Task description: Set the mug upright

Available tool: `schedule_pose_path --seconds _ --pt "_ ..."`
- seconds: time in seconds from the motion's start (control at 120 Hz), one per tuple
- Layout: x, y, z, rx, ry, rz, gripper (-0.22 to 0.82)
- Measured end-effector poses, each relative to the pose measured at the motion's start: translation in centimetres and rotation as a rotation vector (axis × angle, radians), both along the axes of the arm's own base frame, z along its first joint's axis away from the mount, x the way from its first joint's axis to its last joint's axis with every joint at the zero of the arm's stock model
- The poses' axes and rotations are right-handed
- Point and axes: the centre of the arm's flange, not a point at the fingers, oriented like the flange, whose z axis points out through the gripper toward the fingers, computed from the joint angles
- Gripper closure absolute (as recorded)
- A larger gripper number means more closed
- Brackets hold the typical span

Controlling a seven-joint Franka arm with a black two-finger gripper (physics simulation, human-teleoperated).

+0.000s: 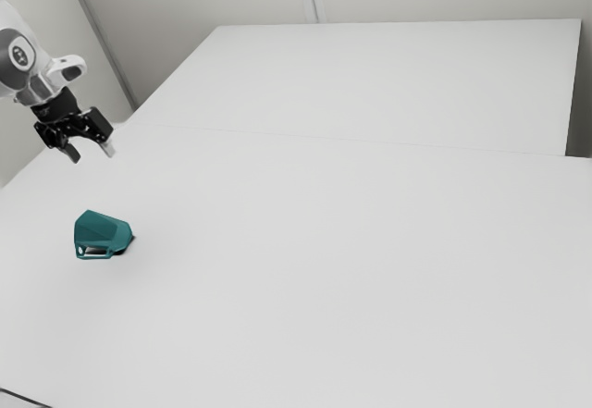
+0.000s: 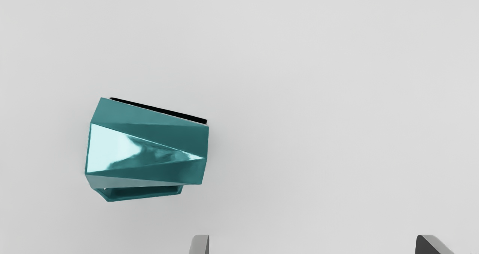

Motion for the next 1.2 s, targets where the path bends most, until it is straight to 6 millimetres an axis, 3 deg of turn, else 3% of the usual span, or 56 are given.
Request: schedule_pose_path --seconds 0.142,0.308,0.542,0.825,1.05,1.2 --pt "-1.6 6.5 -2.4 -0.058 -0.034 -0.017 0.0" --pt "-3.5 12.6 -6.1 -0.112 -0.064 -0.082 0.0" --pt "-4.3 19.0 -10.7 -0.173 -0.118 -0.178 0.0" --pt "-3.2 22.5 -15.9 -0.263 -0.222 -0.253 0.0" --pt "-2.7 22.9 -17.6 -0.311 -0.322 -0.26 0.0" --pt "-3.5 22.7 -19.2 -0.372 -0.322 -0.219 0.0"
